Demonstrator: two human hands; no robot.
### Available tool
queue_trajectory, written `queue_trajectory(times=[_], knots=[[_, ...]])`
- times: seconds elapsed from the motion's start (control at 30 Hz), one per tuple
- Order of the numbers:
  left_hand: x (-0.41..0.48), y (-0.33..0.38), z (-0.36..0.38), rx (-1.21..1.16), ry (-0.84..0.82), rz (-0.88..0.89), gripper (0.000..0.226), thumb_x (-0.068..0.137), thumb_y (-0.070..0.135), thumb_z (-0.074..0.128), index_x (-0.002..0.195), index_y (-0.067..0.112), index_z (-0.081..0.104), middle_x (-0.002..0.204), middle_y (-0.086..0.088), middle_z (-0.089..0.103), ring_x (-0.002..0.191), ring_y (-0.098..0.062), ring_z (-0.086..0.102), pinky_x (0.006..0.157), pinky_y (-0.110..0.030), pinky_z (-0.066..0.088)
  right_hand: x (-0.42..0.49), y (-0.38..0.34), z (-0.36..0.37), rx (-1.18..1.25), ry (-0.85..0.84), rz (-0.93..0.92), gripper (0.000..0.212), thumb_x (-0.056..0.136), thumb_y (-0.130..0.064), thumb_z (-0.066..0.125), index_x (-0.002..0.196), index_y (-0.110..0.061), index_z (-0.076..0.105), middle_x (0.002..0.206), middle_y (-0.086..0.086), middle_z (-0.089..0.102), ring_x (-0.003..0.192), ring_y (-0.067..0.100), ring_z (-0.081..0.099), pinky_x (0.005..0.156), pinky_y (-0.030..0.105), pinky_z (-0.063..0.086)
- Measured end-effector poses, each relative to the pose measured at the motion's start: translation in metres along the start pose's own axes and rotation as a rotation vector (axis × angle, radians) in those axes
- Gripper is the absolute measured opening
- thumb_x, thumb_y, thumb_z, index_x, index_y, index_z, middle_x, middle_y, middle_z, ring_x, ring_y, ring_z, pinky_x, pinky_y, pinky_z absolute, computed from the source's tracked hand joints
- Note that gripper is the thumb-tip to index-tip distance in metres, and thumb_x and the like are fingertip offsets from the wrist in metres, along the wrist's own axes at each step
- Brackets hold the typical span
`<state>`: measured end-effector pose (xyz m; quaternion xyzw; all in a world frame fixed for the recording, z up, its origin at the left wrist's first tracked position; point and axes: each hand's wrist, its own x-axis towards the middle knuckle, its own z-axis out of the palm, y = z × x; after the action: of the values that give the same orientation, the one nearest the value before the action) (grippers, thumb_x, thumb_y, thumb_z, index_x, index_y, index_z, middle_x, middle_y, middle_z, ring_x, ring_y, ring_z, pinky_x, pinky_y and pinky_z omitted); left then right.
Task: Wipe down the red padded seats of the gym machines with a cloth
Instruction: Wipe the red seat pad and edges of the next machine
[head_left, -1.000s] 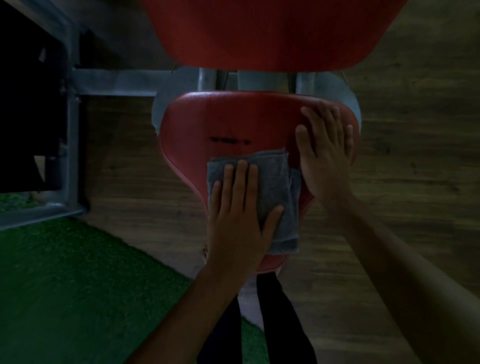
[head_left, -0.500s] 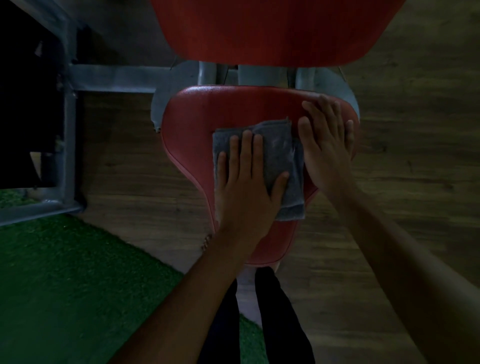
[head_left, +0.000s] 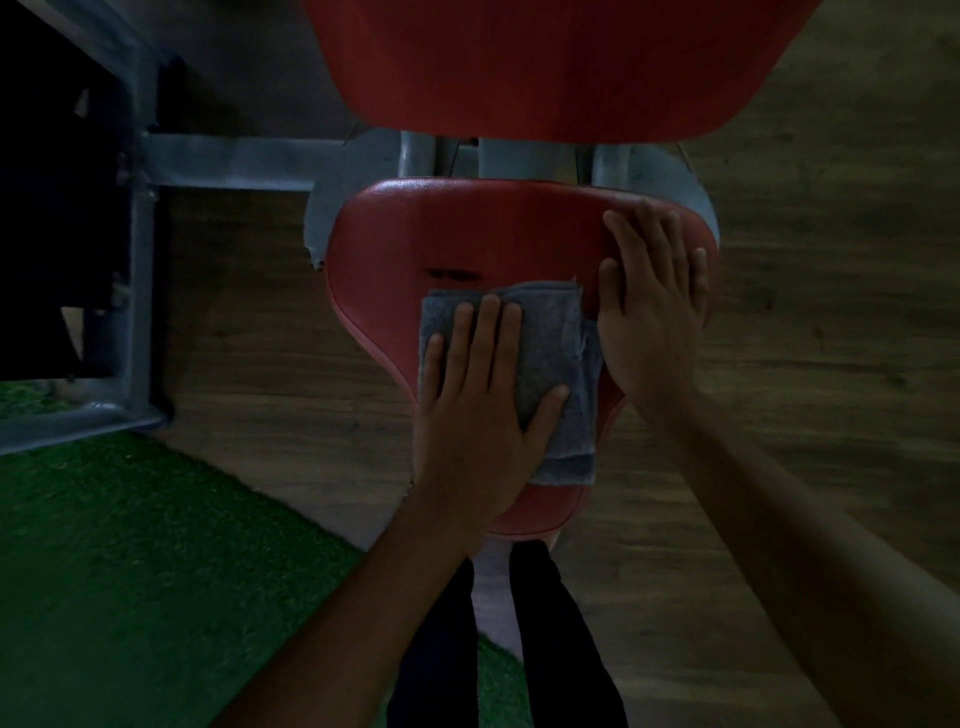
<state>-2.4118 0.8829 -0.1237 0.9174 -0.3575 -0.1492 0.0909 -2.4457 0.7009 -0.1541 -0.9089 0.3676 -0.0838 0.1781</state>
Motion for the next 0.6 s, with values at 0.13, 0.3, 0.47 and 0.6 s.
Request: queue_trajectory(times=[0.13,0.3,0.47,0.6], knots=[[0.026,-0.006,-0.005,-0.028,0.016,-0.031,0.078,0.099,0.062,0.027,0.159,0.013,0.015,0.167,-0.007,0.014,0.155,-0.023,0.005,0.126,-0.042,0.001,-0.001,-0.001,0.003,-0.035,0.034,-0.004,0.048,0.105,-0.036,0.028,0.15,-0.025,0.04,0.16,0.0,0.031,0.151,0.018,0.02,0.123,0.042,0.007],[-0.019,0.002,-0.002,-0.01,-0.026,-0.042,0.078,0.1,0.063,0.028,0.159,0.013,0.018,0.167,-0.007,0.014,0.155,-0.024,0.007,0.126,-0.044,0.002,-0.001,-0.001,0.004,-0.032,0.061,-0.001,0.047,0.105,-0.035,0.031,0.15,-0.024,0.041,0.16,0.0,0.032,0.151,0.018,0.021,0.123,0.043,0.008],[0.018,-0.001,-0.007,-0.037,-0.002,-0.109,0.078,0.1,0.063,0.025,0.16,0.015,0.013,0.167,-0.005,0.012,0.155,-0.022,0.002,0.125,-0.042,-0.003,-0.001,-0.001,0.006,-0.032,0.073,0.003,0.046,0.105,-0.035,0.032,0.149,-0.025,0.042,0.159,-0.001,0.033,0.151,0.018,0.022,0.123,0.043,0.01],[-0.024,0.005,-0.006,-0.044,-0.031,-0.118,0.078,0.1,0.064,0.029,0.159,0.014,0.017,0.167,-0.007,0.015,0.155,-0.023,0.005,0.126,-0.043,-0.001,0.0,-0.002,0.004,-0.022,0.072,0.01,0.046,0.105,-0.035,0.033,0.148,-0.024,0.043,0.159,0.0,0.035,0.15,0.018,0.023,0.123,0.046,0.011]])
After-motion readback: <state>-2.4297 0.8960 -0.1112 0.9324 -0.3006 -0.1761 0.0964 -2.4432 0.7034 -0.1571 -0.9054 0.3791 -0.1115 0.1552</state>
